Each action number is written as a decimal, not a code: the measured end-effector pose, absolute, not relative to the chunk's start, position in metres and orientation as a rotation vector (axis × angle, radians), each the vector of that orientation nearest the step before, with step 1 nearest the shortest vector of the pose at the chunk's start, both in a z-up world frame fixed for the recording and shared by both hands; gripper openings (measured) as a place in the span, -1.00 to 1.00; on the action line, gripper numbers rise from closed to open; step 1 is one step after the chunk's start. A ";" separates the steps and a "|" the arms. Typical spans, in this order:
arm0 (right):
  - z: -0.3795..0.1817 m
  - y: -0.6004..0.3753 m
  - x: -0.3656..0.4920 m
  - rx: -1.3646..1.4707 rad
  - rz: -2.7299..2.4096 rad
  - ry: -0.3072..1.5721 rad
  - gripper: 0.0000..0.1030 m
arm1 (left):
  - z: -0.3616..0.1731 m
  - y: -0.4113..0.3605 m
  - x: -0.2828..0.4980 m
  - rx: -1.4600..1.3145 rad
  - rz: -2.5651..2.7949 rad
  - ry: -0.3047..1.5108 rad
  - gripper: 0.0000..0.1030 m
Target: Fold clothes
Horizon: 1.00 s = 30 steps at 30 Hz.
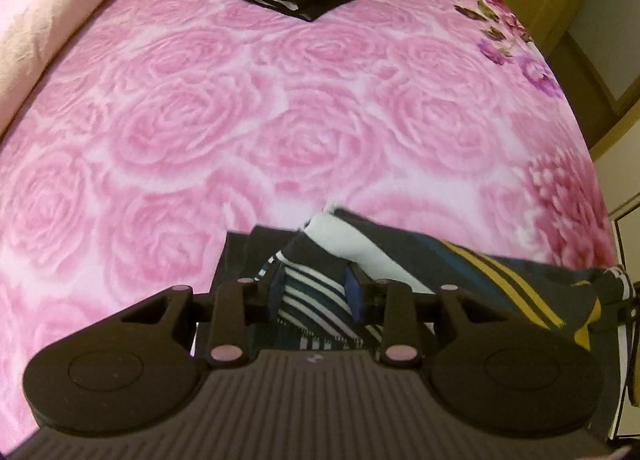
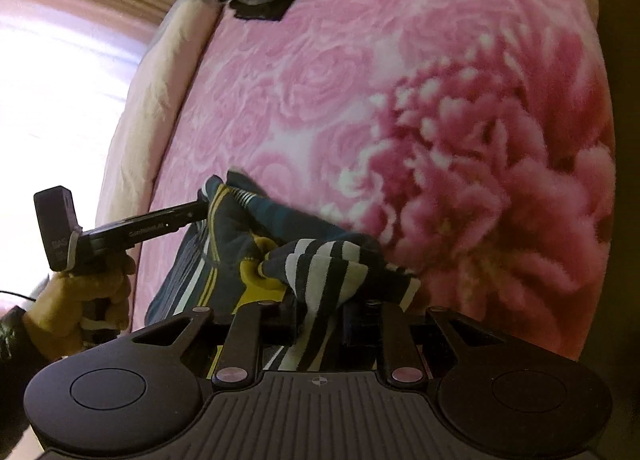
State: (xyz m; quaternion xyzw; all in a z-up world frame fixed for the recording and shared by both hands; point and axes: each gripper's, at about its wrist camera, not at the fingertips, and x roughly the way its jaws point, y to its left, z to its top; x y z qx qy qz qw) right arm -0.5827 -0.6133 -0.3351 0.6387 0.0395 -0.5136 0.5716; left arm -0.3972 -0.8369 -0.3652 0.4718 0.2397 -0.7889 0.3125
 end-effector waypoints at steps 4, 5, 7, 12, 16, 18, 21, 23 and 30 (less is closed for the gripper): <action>-0.349 -0.613 -0.588 1.506 -1.188 0.084 -0.66 | -0.371 -0.844 -0.401 1.246 -2.102 0.626 -0.36; -0.350 -0.612 -0.588 1.512 -1.186 0.079 -0.66 | -0.371 -0.845 -0.400 1.243 -2.103 0.634 -0.36; -0.351 -0.611 -0.589 1.523 -1.181 0.067 -0.65 | -0.371 -0.844 -0.399 1.236 -2.097 0.643 -0.36; -0.337 -0.610 -0.585 1.495 -1.200 0.130 -0.53 | -0.359 -0.840 -0.398 1.232 -2.064 0.641 -0.37; -0.311 -0.608 -0.579 1.425 -1.257 0.250 -0.06 | -0.338 -0.833 -0.377 1.202 -1.990 0.608 -0.41; -0.298 -0.600 -0.581 1.397 -1.303 0.270 0.34 | -0.326 -0.826 -0.356 1.168 -1.957 0.633 -0.42; -0.278 -0.585 -0.583 1.344 -1.324 0.262 0.34 | -0.307 -0.807 -0.324 1.120 -1.913 0.658 -0.43; -0.267 -0.578 -0.578 1.312 -1.313 0.264 0.34 | -0.298 -0.787 -0.307 1.097 -1.892 0.684 -0.44; -0.252 -0.596 -0.515 1.165 -1.078 0.277 0.33 | -0.299 -0.703 -0.296 1.045 -1.890 0.905 -0.44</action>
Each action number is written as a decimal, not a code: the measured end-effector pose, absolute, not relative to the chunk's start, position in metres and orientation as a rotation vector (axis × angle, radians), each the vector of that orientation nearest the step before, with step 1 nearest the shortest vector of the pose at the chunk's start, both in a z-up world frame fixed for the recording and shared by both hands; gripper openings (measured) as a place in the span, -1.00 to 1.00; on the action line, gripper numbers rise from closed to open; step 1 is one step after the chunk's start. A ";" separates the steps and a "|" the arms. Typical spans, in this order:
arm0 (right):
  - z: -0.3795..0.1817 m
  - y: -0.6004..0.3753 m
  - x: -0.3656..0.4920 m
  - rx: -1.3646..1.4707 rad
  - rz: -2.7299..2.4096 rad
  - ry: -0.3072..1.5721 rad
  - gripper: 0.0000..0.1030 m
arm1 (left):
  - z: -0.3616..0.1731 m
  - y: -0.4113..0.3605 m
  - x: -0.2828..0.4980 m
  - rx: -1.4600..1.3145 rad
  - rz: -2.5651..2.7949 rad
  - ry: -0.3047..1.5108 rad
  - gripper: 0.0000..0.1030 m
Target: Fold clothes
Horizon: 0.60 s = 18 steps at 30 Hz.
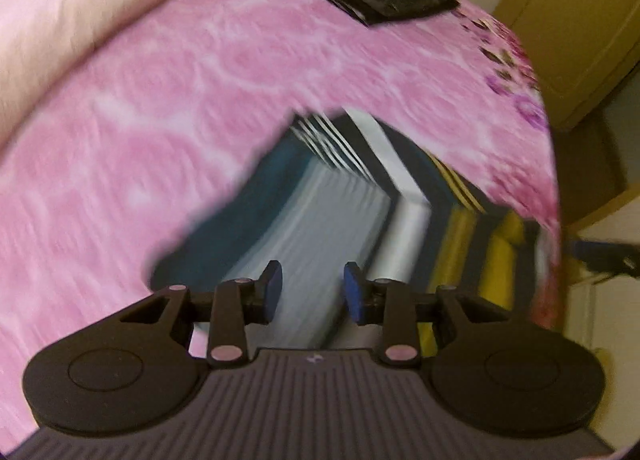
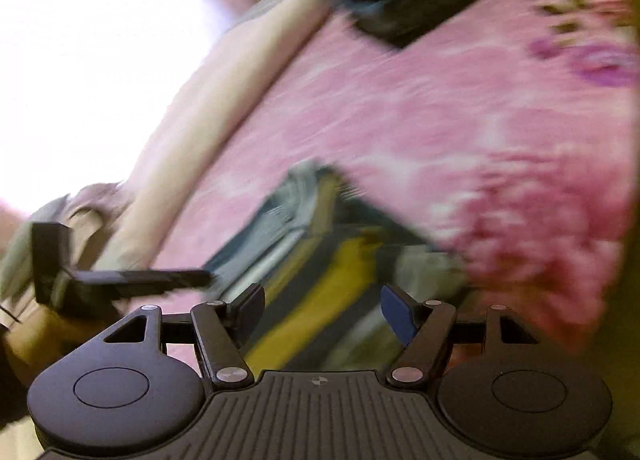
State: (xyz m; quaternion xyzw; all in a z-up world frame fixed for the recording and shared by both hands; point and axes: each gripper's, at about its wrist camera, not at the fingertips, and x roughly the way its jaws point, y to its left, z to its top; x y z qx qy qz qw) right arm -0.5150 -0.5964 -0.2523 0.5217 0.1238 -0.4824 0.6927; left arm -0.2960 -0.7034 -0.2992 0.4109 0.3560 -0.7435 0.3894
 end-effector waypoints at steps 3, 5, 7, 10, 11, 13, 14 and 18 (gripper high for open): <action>-0.273 -0.628 -0.494 1.182 -0.970 0.332 0.33 | -0.313 -0.681 -0.305 1.049 -1.850 0.926 -0.45; -0.295 -0.650 -0.492 1.213 -0.947 0.371 0.32 | -0.321 -0.682 -0.303 1.016 -1.813 0.963 -0.44; -0.312 -0.665 -0.504 1.244 -0.961 0.396 0.07 | -0.329 -0.683 -0.301 0.981 -1.775 1.002 -0.40; -0.327 -0.677 -0.521 1.258 -0.930 0.417 -0.30 | -0.335 -0.689 -0.306 0.963 -1.759 0.994 -0.39; -0.327 -0.677 -0.524 1.248 -0.919 0.432 -0.30 | -0.335 -0.688 -0.307 0.959 -1.757 0.987 -0.38; -0.326 -0.676 -0.528 1.242 -0.903 0.455 -0.30 | -0.334 -0.686 -0.308 0.951 -1.751 0.972 -0.38; -0.325 -0.676 -0.529 1.247 -0.897 0.463 -0.29 | -0.334 -0.685 -0.308 0.947 -1.749 0.965 -0.38; -0.317 -0.673 -0.532 1.243 -0.882 0.511 -0.29 | -0.320 -0.666 -0.301 0.905 -1.677 0.942 -0.41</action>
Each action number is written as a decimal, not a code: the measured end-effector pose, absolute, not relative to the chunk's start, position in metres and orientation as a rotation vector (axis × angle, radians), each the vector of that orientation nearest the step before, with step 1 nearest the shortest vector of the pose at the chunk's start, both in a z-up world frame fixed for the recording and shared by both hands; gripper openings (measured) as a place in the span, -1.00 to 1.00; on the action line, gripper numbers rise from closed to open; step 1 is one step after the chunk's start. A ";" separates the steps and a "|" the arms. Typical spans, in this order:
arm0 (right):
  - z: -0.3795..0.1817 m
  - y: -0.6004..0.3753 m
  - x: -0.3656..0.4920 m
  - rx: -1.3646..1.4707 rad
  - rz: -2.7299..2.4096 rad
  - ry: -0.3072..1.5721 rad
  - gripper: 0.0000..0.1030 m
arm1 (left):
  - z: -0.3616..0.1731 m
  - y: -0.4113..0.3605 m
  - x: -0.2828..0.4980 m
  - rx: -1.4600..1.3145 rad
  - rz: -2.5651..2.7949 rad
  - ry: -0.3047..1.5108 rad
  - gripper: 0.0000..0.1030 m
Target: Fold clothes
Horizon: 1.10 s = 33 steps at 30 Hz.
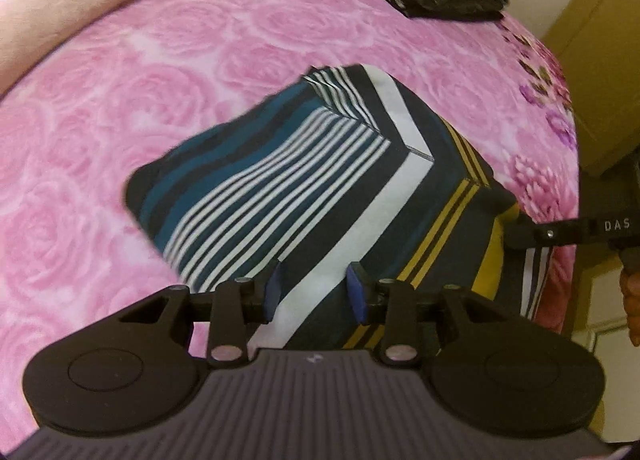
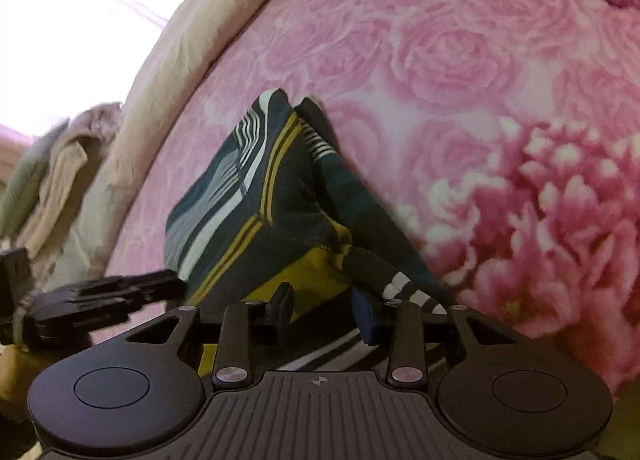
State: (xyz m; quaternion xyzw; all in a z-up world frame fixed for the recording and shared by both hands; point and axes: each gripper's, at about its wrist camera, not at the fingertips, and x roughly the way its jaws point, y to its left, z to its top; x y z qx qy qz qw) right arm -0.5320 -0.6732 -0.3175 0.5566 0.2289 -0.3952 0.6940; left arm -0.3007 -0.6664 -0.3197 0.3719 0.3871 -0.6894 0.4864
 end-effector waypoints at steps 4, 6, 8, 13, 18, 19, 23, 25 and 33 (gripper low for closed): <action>-0.292 -0.655 -0.519 1.107 -0.882 0.588 0.05 | -0.309 -0.639 -0.288 0.869 -1.593 0.943 -0.40; -0.278 -0.643 -0.510 1.034 -0.878 0.611 0.47 | -0.306 -0.622 -0.281 0.839 -1.572 0.953 -0.39; -0.272 -0.625 -0.502 1.020 -0.846 0.617 0.47 | -0.306 -0.604 -0.274 0.816 -1.558 0.956 -0.39; -0.265 -0.576 -0.475 0.939 -0.783 0.675 0.47 | -0.311 -0.560 -0.272 0.853 -1.535 0.920 -0.39; -0.270 -0.547 -0.451 0.893 -0.716 0.763 0.47 | -0.325 -0.532 -0.280 0.930 -1.514 0.901 -0.39; -0.270 -0.543 -0.447 0.878 -0.702 0.779 0.47 | -0.328 -0.529 -0.281 0.940 -1.509 0.899 -0.39; -0.269 -0.538 -0.438 0.822 -0.645 0.833 0.47 | -0.329 -0.517 -0.285 0.902 -1.480 0.932 -0.39; -0.267 -0.539 -0.437 0.808 -0.620 0.843 0.47 | -0.327 -0.514 -0.288 0.892 -1.467 0.935 -0.39; -0.286 -0.552 -0.479 0.812 -0.536 0.815 0.47 | -0.329 -0.510 -0.313 0.765 -1.387 0.962 -0.30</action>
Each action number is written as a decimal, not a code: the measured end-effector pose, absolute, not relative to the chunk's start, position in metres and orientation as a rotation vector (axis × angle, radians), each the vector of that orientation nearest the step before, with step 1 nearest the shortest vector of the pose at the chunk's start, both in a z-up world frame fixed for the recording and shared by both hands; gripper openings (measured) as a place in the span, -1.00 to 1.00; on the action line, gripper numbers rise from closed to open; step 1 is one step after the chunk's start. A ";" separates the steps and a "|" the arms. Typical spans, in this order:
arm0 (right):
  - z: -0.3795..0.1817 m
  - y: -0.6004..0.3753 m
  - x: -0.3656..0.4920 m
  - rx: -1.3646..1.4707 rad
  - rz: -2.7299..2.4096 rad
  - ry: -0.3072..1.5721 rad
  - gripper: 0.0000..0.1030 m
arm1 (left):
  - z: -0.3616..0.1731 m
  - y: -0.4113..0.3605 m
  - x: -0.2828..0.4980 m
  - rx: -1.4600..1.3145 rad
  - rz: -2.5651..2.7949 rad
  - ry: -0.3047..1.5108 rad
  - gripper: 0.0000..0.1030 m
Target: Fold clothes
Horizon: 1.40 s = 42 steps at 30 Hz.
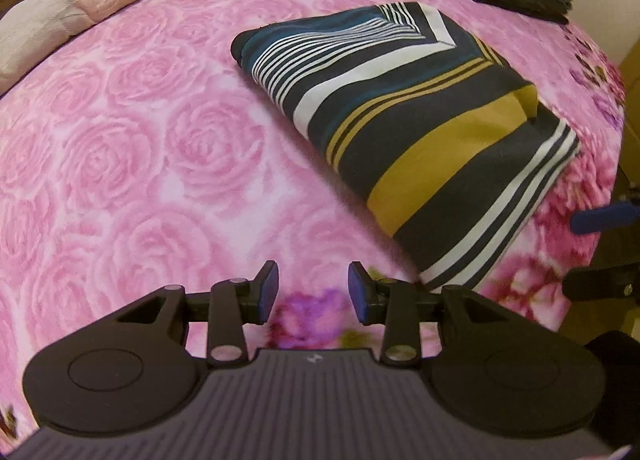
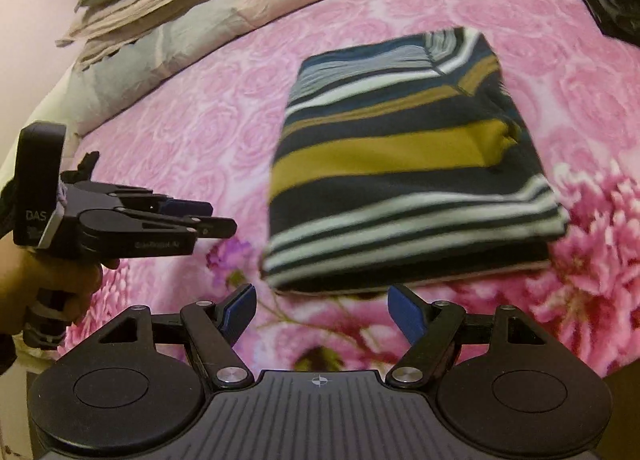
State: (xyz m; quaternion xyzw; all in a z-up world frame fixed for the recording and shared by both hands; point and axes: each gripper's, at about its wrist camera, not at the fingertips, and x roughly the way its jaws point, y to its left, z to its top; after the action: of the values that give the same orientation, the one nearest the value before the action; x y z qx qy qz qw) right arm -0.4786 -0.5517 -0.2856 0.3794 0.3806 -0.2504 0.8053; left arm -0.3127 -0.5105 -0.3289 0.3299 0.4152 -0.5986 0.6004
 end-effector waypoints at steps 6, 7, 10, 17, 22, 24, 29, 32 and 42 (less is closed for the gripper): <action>-0.314 -0.561 -0.542 0.837 -0.555 0.673 0.47 | -0.335 -0.476 -0.315 0.355 -1.398 1.070 -0.01; -0.320 -0.560 -0.548 0.826 -0.555 0.655 0.47 | -0.337 -0.469 -0.317 0.303 -1.405 1.074 0.02; -0.338 -0.557 -0.562 0.801 -0.558 0.608 0.48 | -0.351 -0.457 -0.326 0.218 -1.441 1.090 0.05; -0.351 -0.538 -0.560 0.529 -0.565 0.573 0.73 | -0.374 -0.452 -0.340 0.206 -1.512 0.964 0.05; -0.354 -0.519 -0.561 0.165 -0.565 0.606 0.85 | -0.374 -0.441 -0.362 0.297 -1.533 0.774 0.06; -0.355 -0.511 -0.564 0.016 -0.561 0.616 0.85 | -0.371 -0.434 -0.376 0.360 -1.507 0.686 0.06; -0.349 -0.485 -0.564 -0.390 -0.467 0.668 0.85 | -0.360 -0.414 -0.432 0.690 -1.442 0.381 0.06; -0.353 -0.475 -0.551 -0.552 -0.415 0.719 0.85 | -0.355 -0.406 -0.445 0.742 -1.428 0.324 0.06; -0.394 -0.478 -0.507 -0.893 -0.317 0.834 0.81 | -0.360 -0.398 -0.464 0.943 -1.391 0.112 0.09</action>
State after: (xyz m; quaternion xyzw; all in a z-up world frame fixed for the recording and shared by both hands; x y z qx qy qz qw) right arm -0.5073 -0.4784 -0.3940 -0.4175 0.3898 -0.1481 0.8074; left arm -0.4639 -0.3981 -0.3605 0.4177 0.0496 -0.6163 0.6658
